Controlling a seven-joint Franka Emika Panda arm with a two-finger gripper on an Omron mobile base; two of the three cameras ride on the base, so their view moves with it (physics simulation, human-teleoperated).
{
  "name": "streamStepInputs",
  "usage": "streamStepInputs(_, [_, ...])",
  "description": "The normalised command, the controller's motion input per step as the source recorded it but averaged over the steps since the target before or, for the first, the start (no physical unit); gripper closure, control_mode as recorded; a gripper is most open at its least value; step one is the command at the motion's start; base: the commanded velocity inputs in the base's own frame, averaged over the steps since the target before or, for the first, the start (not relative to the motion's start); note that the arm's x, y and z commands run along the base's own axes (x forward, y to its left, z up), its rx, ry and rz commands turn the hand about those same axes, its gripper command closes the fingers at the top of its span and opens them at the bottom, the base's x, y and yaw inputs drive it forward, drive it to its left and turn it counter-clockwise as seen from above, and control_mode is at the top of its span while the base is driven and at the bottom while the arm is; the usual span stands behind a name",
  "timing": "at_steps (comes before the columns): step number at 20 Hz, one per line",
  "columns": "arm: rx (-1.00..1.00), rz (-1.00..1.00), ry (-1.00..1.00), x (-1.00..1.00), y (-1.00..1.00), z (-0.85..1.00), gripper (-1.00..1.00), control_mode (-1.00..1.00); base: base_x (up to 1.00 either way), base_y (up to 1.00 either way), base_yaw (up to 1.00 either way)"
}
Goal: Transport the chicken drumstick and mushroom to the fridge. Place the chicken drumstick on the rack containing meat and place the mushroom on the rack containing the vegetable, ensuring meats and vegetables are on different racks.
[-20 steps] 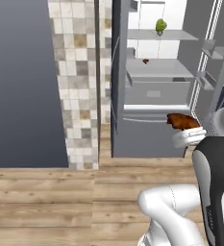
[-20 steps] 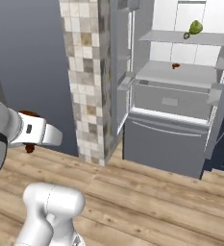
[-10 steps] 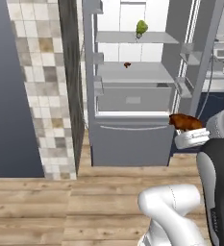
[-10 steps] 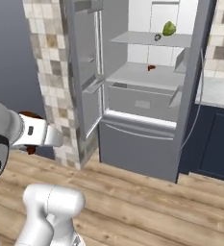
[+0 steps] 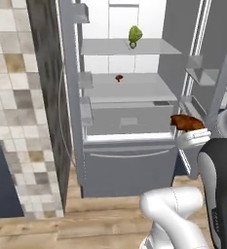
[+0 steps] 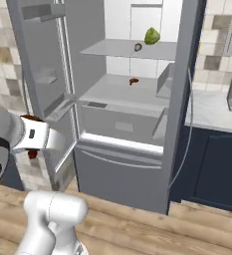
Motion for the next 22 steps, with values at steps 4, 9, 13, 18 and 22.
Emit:
streamStepInputs(4, [0.0, 0.0, 0.0, 0.0, 0.0, 0.0, 1.0, 1.0, 1.0, 0.03, -0.3])
streamStepInputs(9, [0.0, 0.0, 0.0, 0.0, 0.0, 0.0, 1.0, 1.0, 1.0, -0.02, -0.24])
streamStepInputs(13, [0.0, 0.0, 0.0, 0.0, 0.0, 0.0, 1.0, 1.0, 1.0, 0.0, -0.18])
streamStepInputs(18, [0.0, 0.0, 0.0, 0.0, 0.0, 0.0, 1.0, 1.0, 1.0, 0.2, -0.16])
streamStepInputs(22, [0.0, 0.0, 0.0, 0.0, 0.0, 0.0, 1.0, 1.0, 1.0, 0.05, -0.14])
